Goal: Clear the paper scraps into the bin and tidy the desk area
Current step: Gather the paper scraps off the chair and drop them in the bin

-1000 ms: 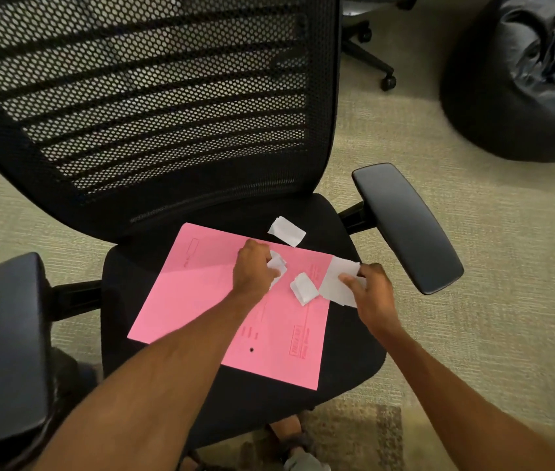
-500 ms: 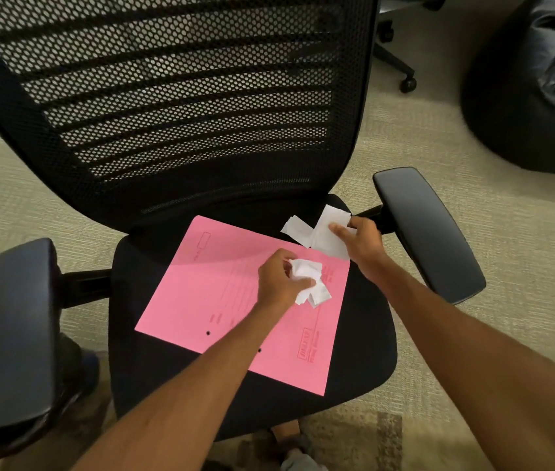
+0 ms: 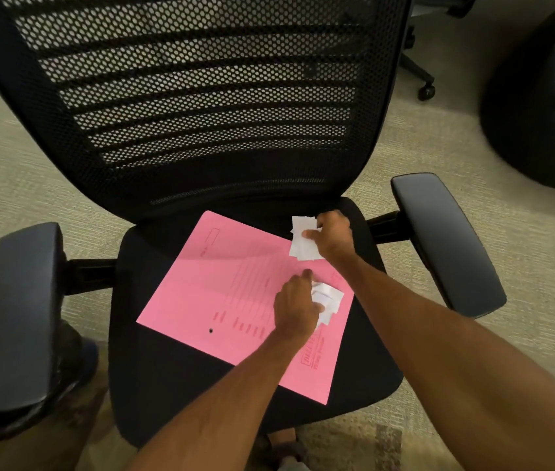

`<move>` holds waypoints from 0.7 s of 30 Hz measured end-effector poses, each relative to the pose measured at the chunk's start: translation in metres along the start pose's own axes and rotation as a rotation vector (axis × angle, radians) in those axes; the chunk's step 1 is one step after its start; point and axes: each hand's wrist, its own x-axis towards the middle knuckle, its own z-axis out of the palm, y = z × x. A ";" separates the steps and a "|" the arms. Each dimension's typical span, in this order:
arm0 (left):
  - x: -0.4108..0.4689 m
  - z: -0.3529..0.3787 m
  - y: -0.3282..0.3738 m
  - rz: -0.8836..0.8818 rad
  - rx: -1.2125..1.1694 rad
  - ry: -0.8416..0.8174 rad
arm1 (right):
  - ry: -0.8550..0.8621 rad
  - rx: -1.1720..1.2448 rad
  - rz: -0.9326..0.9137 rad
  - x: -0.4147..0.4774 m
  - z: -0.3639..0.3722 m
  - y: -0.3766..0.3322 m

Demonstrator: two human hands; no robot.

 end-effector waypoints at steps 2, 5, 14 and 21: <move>0.000 -0.001 -0.003 -0.044 -0.055 -0.023 | 0.008 -0.050 0.006 -0.001 0.005 0.000; 0.001 -0.004 -0.009 -0.082 -0.143 -0.036 | 0.026 -0.097 -0.007 -0.003 0.008 -0.002; 0.001 -0.027 -0.027 -0.134 -0.367 -0.084 | 0.160 0.059 -0.097 -0.013 -0.003 -0.005; -0.022 -0.062 -0.059 -0.226 -0.555 0.096 | 0.036 0.081 -0.193 -0.035 0.014 -0.021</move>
